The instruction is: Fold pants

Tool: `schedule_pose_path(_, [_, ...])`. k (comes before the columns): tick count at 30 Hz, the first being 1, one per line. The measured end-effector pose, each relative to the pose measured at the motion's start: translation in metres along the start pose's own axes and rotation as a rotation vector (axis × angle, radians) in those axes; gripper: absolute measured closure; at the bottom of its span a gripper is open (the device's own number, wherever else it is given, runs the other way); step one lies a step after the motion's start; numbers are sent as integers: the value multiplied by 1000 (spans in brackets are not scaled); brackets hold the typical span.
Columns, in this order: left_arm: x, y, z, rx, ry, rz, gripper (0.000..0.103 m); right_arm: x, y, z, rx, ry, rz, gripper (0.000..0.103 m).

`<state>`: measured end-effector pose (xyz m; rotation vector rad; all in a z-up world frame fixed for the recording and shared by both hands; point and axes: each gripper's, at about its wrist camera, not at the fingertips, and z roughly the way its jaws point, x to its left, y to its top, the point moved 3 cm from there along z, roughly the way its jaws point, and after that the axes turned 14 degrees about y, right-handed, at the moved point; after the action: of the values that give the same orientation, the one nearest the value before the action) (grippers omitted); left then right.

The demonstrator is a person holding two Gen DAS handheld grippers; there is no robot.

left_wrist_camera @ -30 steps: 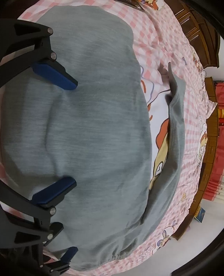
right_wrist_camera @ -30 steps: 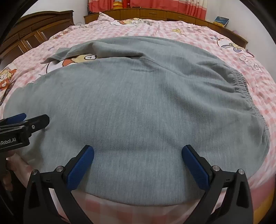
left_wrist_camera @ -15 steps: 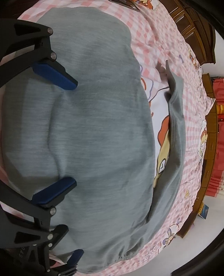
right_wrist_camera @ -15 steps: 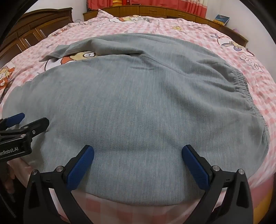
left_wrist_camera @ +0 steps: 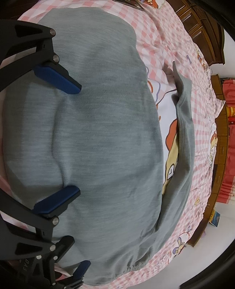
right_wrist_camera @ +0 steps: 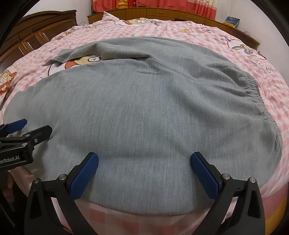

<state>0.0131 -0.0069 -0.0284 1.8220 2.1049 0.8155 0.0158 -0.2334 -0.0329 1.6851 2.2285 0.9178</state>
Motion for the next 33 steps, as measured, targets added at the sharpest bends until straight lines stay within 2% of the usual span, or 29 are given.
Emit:
schedule_pose_path(14, [7, 5, -8, 10, -44, 36, 1, 1, 6, -9, 30, 46, 4, 0])
schedule_pose_path(18, [19, 8, -10, 19, -43, 7, 1, -8, 11, -14, 24, 81, 48, 7])
schedule_pose_path(22, [34, 15, -14, 7, -22, -14, 1, -20, 19, -22, 13, 117, 99, 9])
schedule_pose_path(27, [56, 34, -15, -19, 23, -41, 1, -24, 34, -25, -6, 106, 86, 12])
schedule_pose_path(33, [84, 70, -10, -34, 48, -93, 1, -2, 70, -12, -1, 135, -1, 12])
